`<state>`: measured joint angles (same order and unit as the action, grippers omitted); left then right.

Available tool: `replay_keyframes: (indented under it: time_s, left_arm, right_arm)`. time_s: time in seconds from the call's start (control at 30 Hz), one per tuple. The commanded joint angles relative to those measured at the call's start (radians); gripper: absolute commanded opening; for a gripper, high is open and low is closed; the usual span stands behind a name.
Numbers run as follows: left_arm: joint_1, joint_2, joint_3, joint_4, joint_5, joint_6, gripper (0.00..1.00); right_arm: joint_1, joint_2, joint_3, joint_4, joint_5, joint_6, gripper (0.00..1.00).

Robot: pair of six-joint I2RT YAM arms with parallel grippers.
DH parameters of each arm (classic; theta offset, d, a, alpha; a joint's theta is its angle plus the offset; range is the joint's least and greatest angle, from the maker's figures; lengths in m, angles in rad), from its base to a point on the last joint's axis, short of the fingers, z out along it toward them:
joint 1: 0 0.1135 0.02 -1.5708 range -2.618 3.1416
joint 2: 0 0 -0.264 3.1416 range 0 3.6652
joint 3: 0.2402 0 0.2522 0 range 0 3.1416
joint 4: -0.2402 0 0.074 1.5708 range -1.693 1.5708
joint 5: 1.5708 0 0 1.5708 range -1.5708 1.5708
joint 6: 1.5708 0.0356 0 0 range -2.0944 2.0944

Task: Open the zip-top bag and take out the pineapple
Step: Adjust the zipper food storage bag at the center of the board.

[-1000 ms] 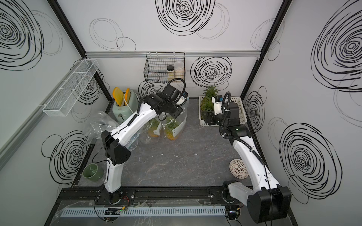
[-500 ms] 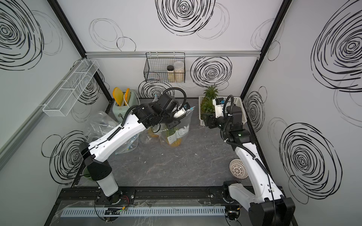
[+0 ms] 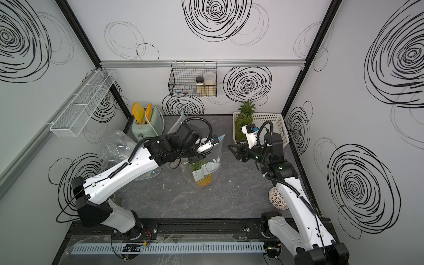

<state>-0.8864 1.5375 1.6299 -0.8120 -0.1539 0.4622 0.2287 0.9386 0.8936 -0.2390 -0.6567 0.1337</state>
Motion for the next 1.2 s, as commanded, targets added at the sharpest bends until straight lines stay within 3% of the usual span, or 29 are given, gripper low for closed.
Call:
replay_keyframes:
  time_s: [0.0,0.2,0.4,0.53,0.7,1.0,1.17]
  left_arm:
    - [-0.013,-0.036,0.002,0.081,0.017,0.058,0.00]
    - [-0.032,-0.040,-0.023,0.069,0.016,0.078,0.02]
    - [-0.033,-0.046,-0.038,0.094,0.001,0.057,0.40]
    - [-0.032,-0.055,-0.032,0.109,-0.006,0.055,0.45]
    - [-0.028,-0.061,-0.020,0.131,0.052,0.055,0.40]
    - [-0.002,-0.023,-0.008,0.156,0.170,0.024,0.00]
    - [0.043,-0.050,-0.054,0.205,0.265,-0.018,0.00]
  right_arm:
    - [0.018,-0.010,-0.006,0.056,-0.059,-0.029,0.64]
    - [0.051,-0.004,-0.015,0.066,-0.105,-0.051,0.64]
    - [0.066,0.004,-0.016,0.062,-0.044,-0.073,0.64]
    - [0.067,0.014,-0.007,0.059,-0.021,-0.077,0.63]
    - [0.067,0.019,-0.004,0.055,0.004,-0.084,0.63]
    - [0.065,0.056,-0.009,0.073,0.030,-0.114,0.58]
    - [0.066,0.081,-0.003,0.108,0.020,-0.112,0.55]
